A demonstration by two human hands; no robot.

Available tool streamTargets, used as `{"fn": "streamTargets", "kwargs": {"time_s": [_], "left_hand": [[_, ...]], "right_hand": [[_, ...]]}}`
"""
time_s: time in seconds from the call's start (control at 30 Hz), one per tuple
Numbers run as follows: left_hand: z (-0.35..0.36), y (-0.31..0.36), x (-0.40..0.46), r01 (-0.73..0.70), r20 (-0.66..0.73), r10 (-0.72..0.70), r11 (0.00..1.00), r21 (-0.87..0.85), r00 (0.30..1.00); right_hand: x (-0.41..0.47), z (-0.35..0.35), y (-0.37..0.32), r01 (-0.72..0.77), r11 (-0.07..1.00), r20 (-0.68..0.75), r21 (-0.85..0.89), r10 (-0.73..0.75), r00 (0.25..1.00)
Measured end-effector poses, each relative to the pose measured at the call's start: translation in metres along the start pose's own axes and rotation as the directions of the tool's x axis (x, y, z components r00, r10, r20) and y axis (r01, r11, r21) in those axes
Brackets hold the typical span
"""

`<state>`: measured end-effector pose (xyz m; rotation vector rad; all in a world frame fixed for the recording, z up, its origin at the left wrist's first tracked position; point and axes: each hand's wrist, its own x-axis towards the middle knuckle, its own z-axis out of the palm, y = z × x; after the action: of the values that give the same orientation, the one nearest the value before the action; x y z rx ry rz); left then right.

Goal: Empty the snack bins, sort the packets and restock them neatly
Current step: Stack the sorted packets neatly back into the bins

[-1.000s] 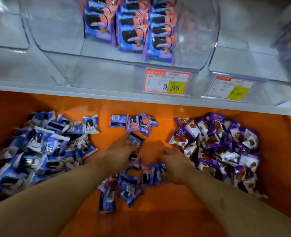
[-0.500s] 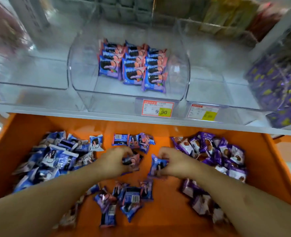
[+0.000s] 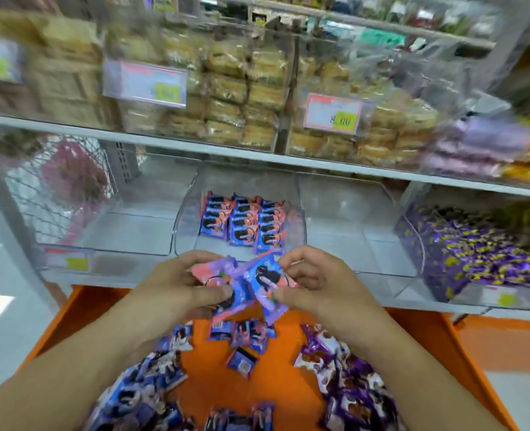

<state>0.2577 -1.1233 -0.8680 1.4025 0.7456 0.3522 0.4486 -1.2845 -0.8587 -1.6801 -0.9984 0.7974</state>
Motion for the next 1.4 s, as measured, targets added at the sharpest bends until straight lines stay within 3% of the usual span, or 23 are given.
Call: {"fn": "streamTargets", "kwargs": {"time_s": [0.1,0.27,0.6,0.83,1.17,1.4], "left_hand": [[-0.001,0.007,-0.008,-0.027,-0.016,0.027,0.998,-0.063,1.000],[-0.010,0.011,-0.002,-0.043,-0.041,0.042,0.999,-0.019,0.998],[-0.031,0.020,0.026,-0.059,-0.110,0.065,0.996,0.060,0.992],[-0.065,0.023,0.048,-0.111,-0.246,0.171,0.965,0.239,0.954],[-0.096,0.022,0.065,-0.062,-0.281,0.119,0.977,0.204,0.952],[-0.106,0.020,0.069,-0.052,-0.277,0.093,0.987,0.152,0.956]], "right_hand": [[-0.001,0.002,-0.008,0.037,0.999,-0.014,-0.029,-0.038,0.999],[0.001,-0.002,-0.007,0.021,0.995,-0.053,-0.098,-0.026,0.998],[0.019,0.006,-0.005,0.018,0.999,-0.097,-0.040,-0.022,0.995],[0.065,0.019,-0.009,0.025,0.958,-0.221,-0.287,-0.091,0.971],[0.235,0.075,0.035,0.151,0.746,0.066,-0.648,-0.142,0.988],[0.258,0.086,0.048,0.208,0.550,0.082,-0.809,-0.246,0.966]]}}
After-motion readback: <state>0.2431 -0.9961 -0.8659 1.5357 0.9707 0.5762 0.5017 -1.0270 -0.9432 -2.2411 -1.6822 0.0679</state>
